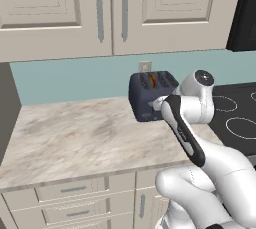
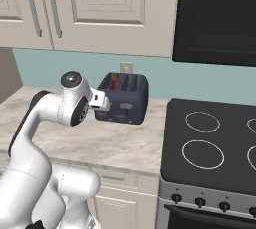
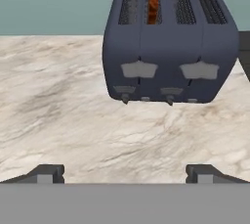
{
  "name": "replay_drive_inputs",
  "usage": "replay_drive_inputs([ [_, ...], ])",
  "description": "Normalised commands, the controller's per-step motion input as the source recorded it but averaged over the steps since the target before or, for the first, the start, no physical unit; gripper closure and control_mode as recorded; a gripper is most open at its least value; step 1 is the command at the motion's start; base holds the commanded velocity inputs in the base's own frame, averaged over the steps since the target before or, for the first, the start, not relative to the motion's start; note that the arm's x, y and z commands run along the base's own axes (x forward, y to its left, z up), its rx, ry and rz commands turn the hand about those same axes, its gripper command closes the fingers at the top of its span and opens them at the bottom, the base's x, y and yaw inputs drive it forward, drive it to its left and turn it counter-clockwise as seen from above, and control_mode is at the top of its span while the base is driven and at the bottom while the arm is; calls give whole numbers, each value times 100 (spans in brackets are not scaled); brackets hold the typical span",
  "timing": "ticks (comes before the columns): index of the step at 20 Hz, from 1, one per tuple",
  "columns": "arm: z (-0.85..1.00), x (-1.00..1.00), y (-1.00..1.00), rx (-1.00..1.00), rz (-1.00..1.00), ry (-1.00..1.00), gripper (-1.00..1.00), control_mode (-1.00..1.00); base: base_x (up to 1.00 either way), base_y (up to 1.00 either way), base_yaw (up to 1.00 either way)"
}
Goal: Start the toaster. Once the lever pops up, take the bread to the plate on the dining counter.
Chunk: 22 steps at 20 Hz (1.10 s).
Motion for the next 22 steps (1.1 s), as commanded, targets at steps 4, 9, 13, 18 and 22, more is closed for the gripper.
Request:
replay_drive_inputs([
  [4, 0, 0, 0, 0, 0, -9, -100, -100, 0, 0, 0],
  [9, 0, 2, 0, 0, 0, -1, -100, -100, 0, 0, 0],
  [13, 0, 7, 0, 0, 0, 9, -100, -100, 0, 0, 0],
  [18, 0, 10, 0, 0, 0, 4, -100, -100, 0, 0, 0],
  [22, 0, 20, 1, 0, 0, 0, -100, -100, 0, 0, 0],
])
